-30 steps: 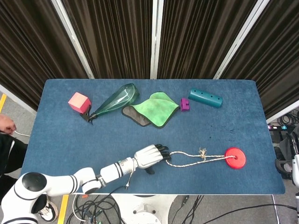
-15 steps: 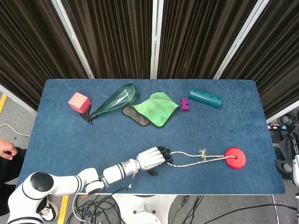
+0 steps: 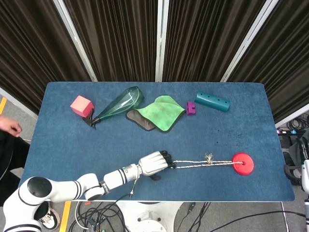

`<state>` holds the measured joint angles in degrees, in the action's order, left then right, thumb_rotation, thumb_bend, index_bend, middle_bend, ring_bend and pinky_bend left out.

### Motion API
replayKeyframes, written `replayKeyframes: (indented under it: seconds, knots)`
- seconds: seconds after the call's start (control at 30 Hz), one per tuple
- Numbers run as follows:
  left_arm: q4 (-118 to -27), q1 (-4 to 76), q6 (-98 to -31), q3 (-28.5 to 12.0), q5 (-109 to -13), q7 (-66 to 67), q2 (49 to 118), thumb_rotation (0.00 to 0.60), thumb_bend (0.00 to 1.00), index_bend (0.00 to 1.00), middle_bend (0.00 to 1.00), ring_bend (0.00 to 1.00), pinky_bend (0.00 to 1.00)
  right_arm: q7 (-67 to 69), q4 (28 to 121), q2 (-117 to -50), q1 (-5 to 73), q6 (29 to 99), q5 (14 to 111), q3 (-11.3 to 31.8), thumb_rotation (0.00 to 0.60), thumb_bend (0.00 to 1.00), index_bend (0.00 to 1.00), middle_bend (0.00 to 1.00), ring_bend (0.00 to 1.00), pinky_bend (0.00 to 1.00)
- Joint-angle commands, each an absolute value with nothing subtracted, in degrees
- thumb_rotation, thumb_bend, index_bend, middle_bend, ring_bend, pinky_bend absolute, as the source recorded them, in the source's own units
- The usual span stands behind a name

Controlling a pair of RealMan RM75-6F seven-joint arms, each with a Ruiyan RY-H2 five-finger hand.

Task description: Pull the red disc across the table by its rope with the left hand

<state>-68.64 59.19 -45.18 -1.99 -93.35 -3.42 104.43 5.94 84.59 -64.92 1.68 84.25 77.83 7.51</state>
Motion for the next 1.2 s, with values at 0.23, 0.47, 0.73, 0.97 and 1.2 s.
replayKeyframes:
  seconds: [0.23, 0.47, 0.73, 0.97, 1.2]
  knots:
    - [-70.6, 58.6, -45.3, -2.0, -91.8, -1.0, 102.5, 0.6, 0.13, 0.25, 0.86, 0.46, 0.24, 5.1, 85.1, -65.1, 1.9, 83.9, 77.7, 7.6, 0.6, 0.27, 0.0, 0.0, 0.0, 0.0]
    - [-73.2, 57.7, -46.1, -2.0, -90.6, 2.9, 100.3, 0.6, 0.15, 0.27, 0.95, 0.63, 0.3, 4.8, 85.3, -65.0, 1.9, 83.8, 77.4, 7.8, 0.6, 0.27, 0.0, 0.0, 0.0, 0.0]
    - [-76.1, 54.5, -50.4, -2.3, -88.9, 7.1, 97.4, 0.6, 0.31, 0.49, 0.99, 0.7, 0.39, 3.6, 86.3, -64.9, 2.3, 83.6, 77.7, 7.8, 0.6, 0.28, 0.0, 0.0, 0.0, 0.0]
    - [-80.3, 48.8, -56.8, -2.3, -86.0, 12.0, 89.3, 0.6, 0.32, 0.72, 1.0, 0.76, 0.55, 2.4, 87.2, -65.1, 2.9, 83.1, 78.0, 7.7, 0.6, 0.28, 0.0, 0.0, 0.0, 0.0]
    - [-81.5, 42.2, -62.3, -2.2, -81.5, 14.8, 79.7, 0.6, 0.32, 0.73, 1.0, 0.77, 0.64, 0.9, 88.1, -65.5, 3.6, 83.0, 78.7, 7.7, 0.6, 0.28, 0.0, 0.0, 0.0, 0.0]
